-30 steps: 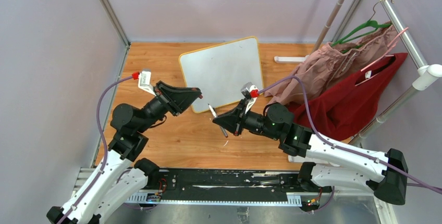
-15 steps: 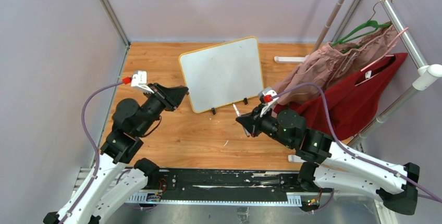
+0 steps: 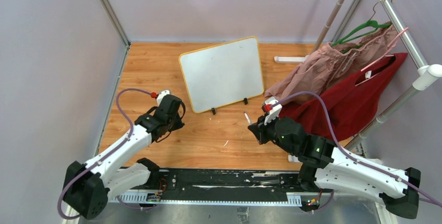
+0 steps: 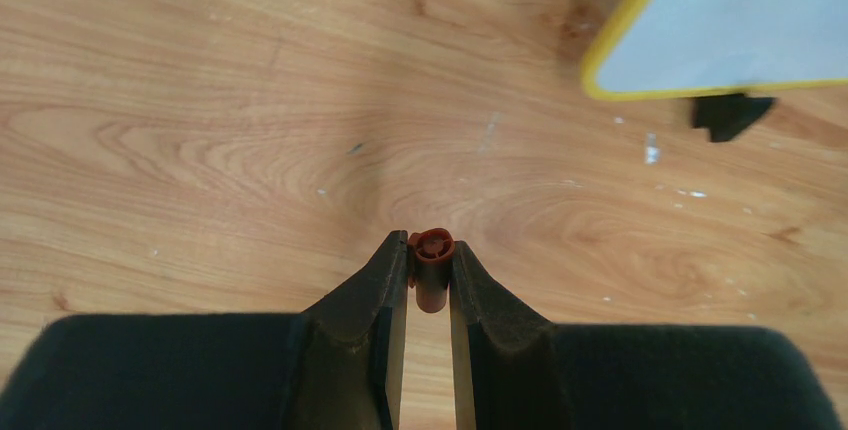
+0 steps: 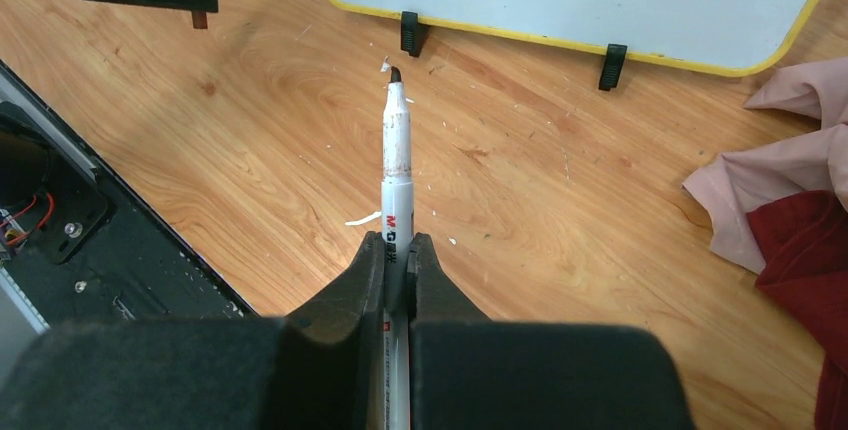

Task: Write a sentence on the whiteboard
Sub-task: Place the pen cap at the center of the board.

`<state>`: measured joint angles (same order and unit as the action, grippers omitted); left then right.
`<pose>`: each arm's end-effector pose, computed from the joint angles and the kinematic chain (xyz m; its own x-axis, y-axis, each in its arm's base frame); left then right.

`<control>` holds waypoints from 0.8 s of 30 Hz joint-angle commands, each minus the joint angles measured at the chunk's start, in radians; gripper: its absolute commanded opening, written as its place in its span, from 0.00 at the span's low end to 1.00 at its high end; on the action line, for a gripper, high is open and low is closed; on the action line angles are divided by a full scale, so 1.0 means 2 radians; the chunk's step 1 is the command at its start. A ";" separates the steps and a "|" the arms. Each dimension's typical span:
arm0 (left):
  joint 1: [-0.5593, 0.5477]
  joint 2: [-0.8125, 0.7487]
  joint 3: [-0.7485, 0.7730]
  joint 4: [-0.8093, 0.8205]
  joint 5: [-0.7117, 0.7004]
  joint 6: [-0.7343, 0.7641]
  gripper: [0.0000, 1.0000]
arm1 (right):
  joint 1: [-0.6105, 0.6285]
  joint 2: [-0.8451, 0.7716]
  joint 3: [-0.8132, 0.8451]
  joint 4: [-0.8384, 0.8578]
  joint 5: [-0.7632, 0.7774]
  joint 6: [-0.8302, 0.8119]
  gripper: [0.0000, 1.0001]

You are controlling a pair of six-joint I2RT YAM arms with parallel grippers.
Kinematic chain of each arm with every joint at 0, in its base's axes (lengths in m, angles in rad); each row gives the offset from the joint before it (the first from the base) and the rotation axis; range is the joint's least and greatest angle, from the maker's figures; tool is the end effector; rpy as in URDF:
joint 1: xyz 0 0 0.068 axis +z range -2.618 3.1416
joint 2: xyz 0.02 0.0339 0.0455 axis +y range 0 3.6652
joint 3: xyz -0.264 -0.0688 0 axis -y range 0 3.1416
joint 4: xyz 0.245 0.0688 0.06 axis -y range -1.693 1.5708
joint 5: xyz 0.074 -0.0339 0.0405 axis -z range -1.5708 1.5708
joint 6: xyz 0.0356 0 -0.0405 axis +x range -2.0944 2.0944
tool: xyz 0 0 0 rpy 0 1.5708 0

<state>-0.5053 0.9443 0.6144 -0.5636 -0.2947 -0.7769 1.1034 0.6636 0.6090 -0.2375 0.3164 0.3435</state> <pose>0.1662 -0.0801 0.2205 -0.6993 -0.3798 -0.6056 -0.2613 0.9244 -0.2780 0.0834 0.1407 0.2916 -0.3627 -0.0083 -0.9319 -0.6288 0.7402 0.2382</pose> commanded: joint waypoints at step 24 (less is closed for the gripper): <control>0.093 0.198 -0.005 0.087 0.015 -0.020 0.07 | -0.005 0.015 0.005 0.020 -0.008 -0.040 0.00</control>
<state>-0.3477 1.3029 0.6067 -0.4515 -0.2813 -0.8188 1.1034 0.7048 0.6090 -0.2054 0.2958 0.2893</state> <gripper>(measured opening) 0.223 0.055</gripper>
